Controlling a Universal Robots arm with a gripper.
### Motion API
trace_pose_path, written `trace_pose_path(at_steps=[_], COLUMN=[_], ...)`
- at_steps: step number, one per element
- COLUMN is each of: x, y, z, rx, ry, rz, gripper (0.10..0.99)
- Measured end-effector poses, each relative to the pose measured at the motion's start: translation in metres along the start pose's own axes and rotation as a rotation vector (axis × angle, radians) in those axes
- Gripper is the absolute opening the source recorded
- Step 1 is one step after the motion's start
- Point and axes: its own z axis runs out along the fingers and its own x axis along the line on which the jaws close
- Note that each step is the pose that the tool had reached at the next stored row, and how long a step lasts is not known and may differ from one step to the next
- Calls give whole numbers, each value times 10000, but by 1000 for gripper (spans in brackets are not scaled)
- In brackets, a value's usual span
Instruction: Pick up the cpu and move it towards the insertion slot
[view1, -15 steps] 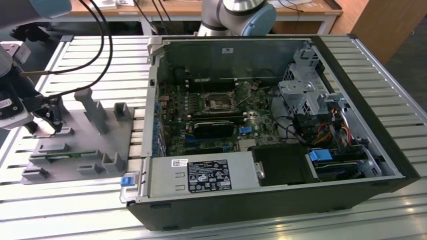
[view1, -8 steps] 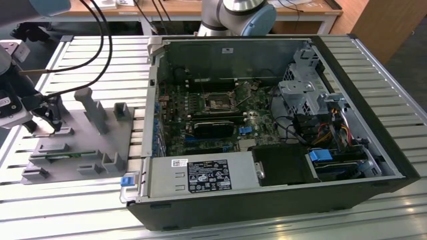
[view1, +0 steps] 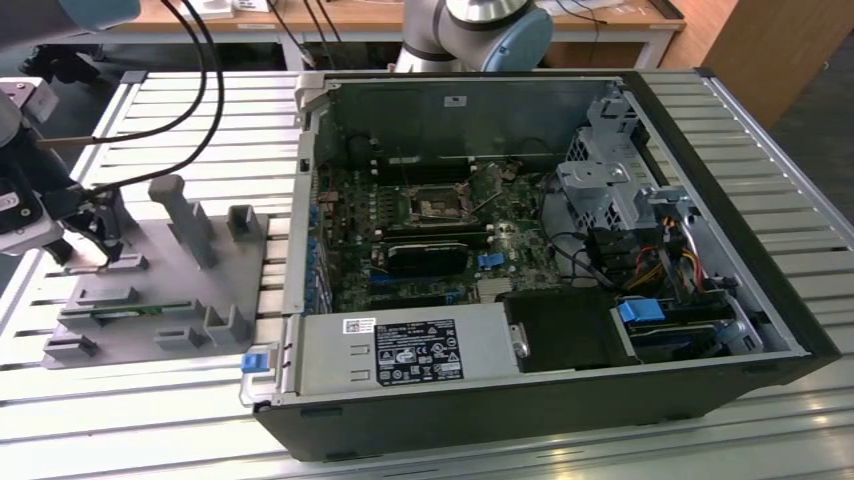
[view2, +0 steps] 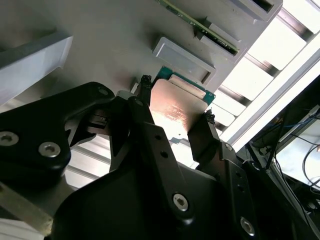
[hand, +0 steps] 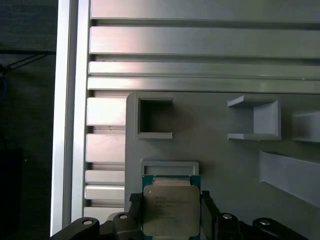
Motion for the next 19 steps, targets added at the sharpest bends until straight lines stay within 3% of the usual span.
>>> trace_pose_path(at_steps=[19], x=[0], y=[4], z=[-86], rx=[-1], ry=[-2], rz=[0], gripper=[541])
